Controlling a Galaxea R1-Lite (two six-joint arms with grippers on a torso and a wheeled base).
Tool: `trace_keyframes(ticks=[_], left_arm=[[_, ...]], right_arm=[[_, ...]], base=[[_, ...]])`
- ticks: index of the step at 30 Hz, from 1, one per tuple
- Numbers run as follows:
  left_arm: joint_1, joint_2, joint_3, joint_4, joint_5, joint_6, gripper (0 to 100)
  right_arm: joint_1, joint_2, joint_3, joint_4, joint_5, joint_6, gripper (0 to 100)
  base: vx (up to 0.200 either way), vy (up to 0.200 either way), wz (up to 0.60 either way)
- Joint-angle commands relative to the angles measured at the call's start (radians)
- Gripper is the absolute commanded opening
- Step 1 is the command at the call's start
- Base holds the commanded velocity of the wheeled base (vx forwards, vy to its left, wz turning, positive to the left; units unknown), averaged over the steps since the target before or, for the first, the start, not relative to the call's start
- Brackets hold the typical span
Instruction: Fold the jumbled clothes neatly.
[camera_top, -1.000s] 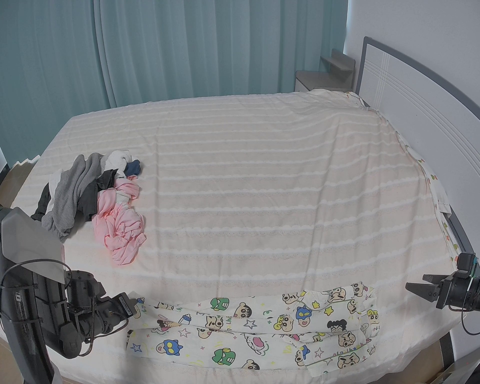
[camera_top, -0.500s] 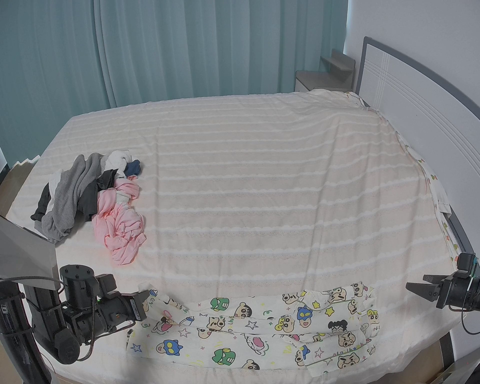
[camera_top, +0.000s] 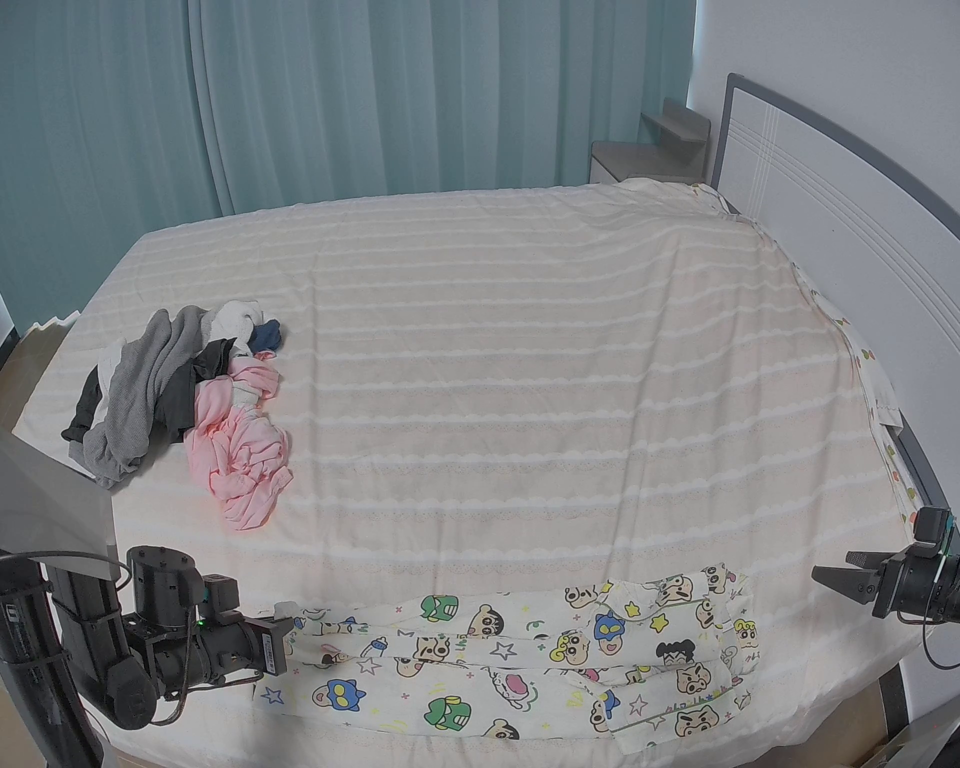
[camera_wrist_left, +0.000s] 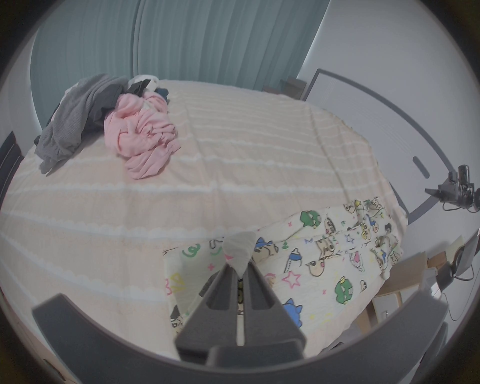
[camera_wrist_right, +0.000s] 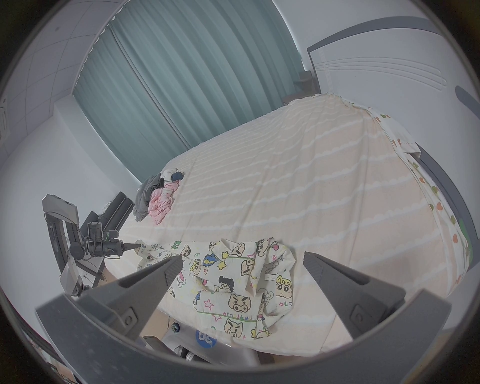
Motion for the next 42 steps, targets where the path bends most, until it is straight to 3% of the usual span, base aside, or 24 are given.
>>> trace_keyframes(ticks=[1,5,7,8,17,24,31,37,42], left_arm=[[0.028,0.078,0.013,-0.024,0.003,0.016,0],[0.038,0.121,0.010,-0.058,0.022,0.018,0],[0.038,0.196,0.010,-0.129,0.074,0.027,0],[0.038,0.218,0.010,-0.144,0.081,0.030,100],[0.043,0.244,-0.007,-0.144,0.074,-0.001,100],[0.049,0.055,-0.011,-0.144,0.035,-0.392,100],[0.092,0.031,0.007,-0.144,0.042,-0.539,100],[0.089,0.008,0.013,-0.144,-0.006,-0.772,100],[0.095,-0.006,0.016,-0.144,-0.037,-0.820,100]], right_arm=[[0.000,0.007,0.006,0.002,0.002,0.000,100],[0.001,0.013,0.008,0.005,0.000,-0.003,100],[0.001,0.030,0.013,0.006,0.000,-0.003,100],[0.001,0.038,0.016,0.006,0.000,-0.005,100],[0.032,0.104,-0.013,0.002,0.003,-0.003,100],[0.136,0.323,-0.162,0.002,-0.020,0.012,100],[0.253,0.487,-0.267,-0.001,-0.081,0.067,100],[0.350,0.596,-0.363,-0.001,-0.136,0.133,100],[0.368,0.670,-0.406,-0.003,-0.189,0.139,100]], base=[[0.000,0.000,0.00],[0.000,0.000,0.00],[0.000,0.000,0.00],[0.000,0.000,0.00],[0.000,0.000,0.00],[0.000,0.000,0.00],[0.000,0.000,0.00],[0.000,0.000,0.00],[0.000,0.000,0.00]])
